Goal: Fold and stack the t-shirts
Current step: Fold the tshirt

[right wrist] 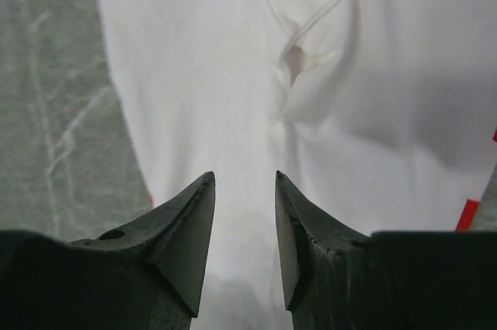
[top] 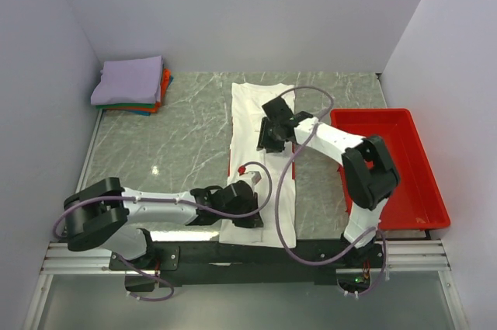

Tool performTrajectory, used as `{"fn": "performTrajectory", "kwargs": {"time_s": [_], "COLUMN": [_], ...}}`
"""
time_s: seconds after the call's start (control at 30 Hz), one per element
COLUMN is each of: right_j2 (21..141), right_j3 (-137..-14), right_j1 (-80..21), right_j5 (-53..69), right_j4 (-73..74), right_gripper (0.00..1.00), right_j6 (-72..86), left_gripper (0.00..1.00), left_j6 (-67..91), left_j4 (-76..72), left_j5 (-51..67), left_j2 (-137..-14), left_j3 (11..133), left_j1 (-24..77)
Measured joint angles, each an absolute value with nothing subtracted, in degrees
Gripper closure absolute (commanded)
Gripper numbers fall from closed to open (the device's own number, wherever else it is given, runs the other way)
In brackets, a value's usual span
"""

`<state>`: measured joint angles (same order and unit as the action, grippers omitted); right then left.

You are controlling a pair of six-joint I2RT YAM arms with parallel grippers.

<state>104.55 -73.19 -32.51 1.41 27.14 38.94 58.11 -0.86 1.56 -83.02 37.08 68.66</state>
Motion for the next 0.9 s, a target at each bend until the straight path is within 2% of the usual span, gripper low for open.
{"fn": "performTrajectory", "kwargs": {"time_s": [0.2, 0.4, 0.63, 0.83, 0.9], "right_j2": [91.66, 78.08, 61.1, 46.24, 42.92], "right_j3": [-69.17, -56.53, -37.15, -26.0, -23.35], "right_j1": [-32.03, -31.88, -31.83, -31.68, -31.66], "right_j5": [2.94, 4.8, 6.09, 7.64, 8.91], "right_j4": [27.46, 26.79, 28.97, 34.22, 34.85], "right_gripper": [0.56, 0.58, 0.6, 0.61, 0.62], "right_j6": [38.52, 38.7, 40.8, 43.88, 45.06], "left_gripper": [0.85, 0.81, 0.56, 0.44, 0.47], "left_j6": [57.69, 57.08, 57.69, 60.27, 61.47], "left_j4": [0.67, 1.8, 5.52, 10.92, 12.99], "left_j5": [1.43, 1.67, 0.51, -0.43, -0.4], "left_j2": [-79.94, -79.29, -69.32, -57.82, -54.17], "left_j3": [36.75, 36.23, 31.94, 26.41, 24.23], "left_j1": [68.66, 68.71, 67.79, 62.13, 60.2]}}
